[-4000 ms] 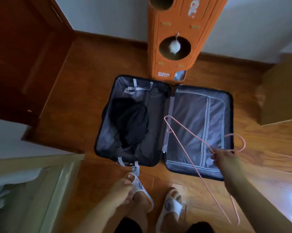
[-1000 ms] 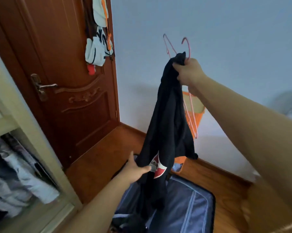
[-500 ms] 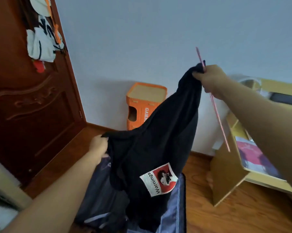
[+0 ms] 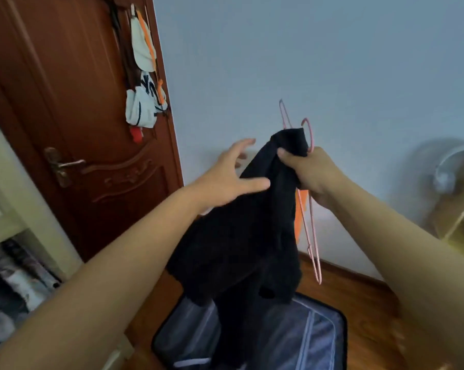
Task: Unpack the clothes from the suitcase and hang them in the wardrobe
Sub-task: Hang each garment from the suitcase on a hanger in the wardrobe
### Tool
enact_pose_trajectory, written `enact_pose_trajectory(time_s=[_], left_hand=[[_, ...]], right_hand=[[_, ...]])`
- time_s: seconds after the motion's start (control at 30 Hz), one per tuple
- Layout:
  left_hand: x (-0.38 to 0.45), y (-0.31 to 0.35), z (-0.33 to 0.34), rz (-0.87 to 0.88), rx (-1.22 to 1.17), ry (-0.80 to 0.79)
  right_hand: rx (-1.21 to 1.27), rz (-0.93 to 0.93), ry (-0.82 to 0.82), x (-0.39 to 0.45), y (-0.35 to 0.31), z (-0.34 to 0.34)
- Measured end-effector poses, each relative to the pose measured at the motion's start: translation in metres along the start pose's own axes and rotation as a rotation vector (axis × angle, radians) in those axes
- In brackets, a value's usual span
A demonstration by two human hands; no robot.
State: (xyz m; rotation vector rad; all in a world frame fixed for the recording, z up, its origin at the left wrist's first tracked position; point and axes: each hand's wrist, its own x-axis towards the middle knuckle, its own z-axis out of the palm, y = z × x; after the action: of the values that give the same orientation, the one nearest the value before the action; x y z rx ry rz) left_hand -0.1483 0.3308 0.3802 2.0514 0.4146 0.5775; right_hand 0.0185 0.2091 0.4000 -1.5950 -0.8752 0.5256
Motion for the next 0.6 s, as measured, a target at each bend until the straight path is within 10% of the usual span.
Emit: enact_pose_trajectory(time_s=[0.13, 0.23, 0.43, 0.6], left_hand=[[-0.073, -0.14, 0.016, -0.412, 0.485, -0.214], [-0.101, -0.205, 0.012, -0.688, 0.304, -0.063], [-0.077, -0.125, 0.043, -0.373, -0.373, -0.207], [-0.039, -0.107, 0.042, -0.401, -0.356, 0.234]], right_hand=[[0.221, 0.002, 0.005, 0.01, -0.041, -0.016], [0.358, -0.002, 0.026, 0.01, -0.065, -0.027], [0.284, 0.072, -0.069, 0.013, -0.067, -0.038], [0.294, 0.212, -0.027, 0.023, -0.038, -0.057]])
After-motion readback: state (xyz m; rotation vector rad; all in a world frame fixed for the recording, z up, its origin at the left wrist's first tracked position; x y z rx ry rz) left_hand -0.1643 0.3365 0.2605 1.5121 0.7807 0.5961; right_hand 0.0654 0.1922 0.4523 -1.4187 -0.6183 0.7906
